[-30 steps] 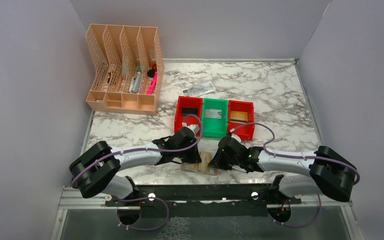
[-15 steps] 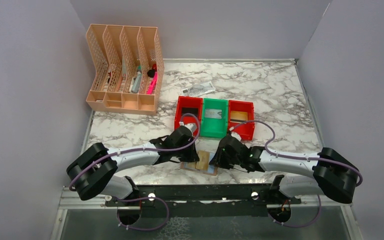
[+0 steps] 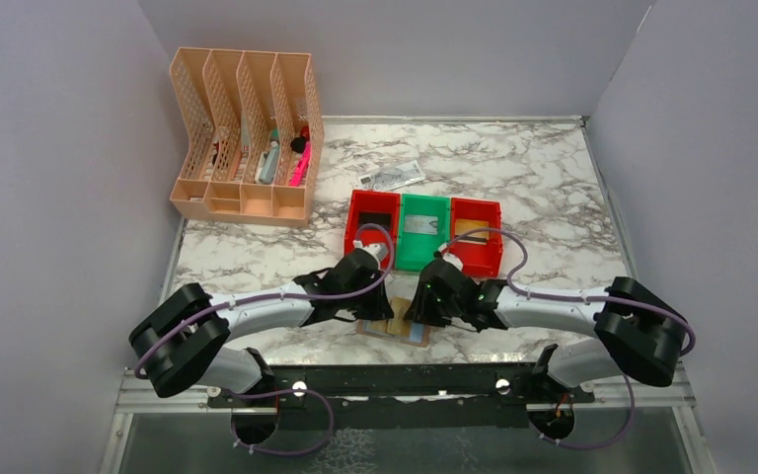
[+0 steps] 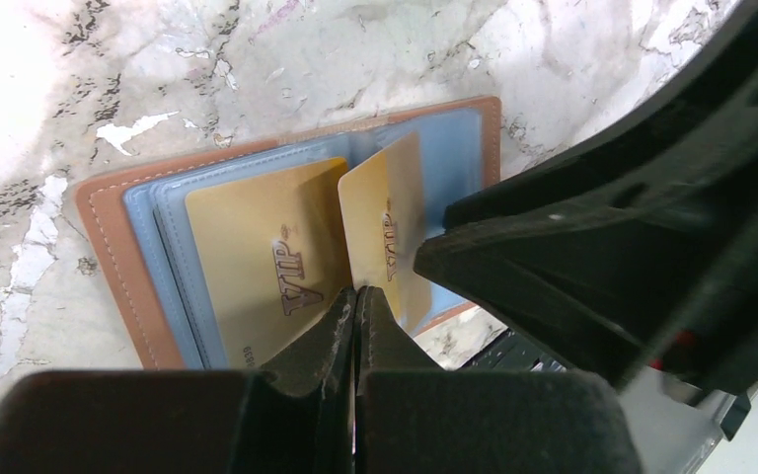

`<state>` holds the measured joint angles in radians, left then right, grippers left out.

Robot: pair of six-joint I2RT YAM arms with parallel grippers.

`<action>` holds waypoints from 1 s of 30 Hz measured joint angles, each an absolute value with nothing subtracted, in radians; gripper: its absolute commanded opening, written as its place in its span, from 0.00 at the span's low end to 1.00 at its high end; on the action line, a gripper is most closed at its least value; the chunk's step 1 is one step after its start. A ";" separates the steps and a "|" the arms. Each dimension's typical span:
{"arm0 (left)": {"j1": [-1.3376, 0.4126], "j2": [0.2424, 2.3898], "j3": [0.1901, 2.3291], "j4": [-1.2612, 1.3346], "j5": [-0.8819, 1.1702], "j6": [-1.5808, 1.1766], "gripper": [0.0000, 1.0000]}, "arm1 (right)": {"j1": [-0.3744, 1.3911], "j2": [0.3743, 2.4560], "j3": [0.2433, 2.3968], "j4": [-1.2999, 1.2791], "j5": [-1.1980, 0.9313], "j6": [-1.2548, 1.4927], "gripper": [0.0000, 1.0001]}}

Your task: Take the credit cards out of the card holder

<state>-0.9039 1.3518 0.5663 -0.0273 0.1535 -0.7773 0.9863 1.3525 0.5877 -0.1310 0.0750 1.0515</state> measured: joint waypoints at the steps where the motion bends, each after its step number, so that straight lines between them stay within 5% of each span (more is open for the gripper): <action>1: -0.904 1.352 0.566 -0.027 0.157 -0.777 0.08 | 0.986 1.370 0.582 -0.130 0.072 1.060 0.36; 6: -0.903 1.353 0.566 -0.023 0.182 -0.779 0.22 | 0.978 1.372 0.512 0.003 0.023 1.110 0.32; 11: -0.897 1.357 0.564 0.004 0.212 -0.789 0.25 | 0.971 1.374 0.467 0.093 -0.005 1.159 0.31; 30: -0.891 1.270 0.562 -0.057 0.166 -0.781 0.06 | 0.967 1.282 0.452 -0.026 0.040 1.173 0.33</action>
<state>-0.8913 1.2697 0.5625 -0.0566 0.1661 -0.7815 0.9668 1.2816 0.4522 -0.0261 0.0402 1.1728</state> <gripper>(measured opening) 0.067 0.315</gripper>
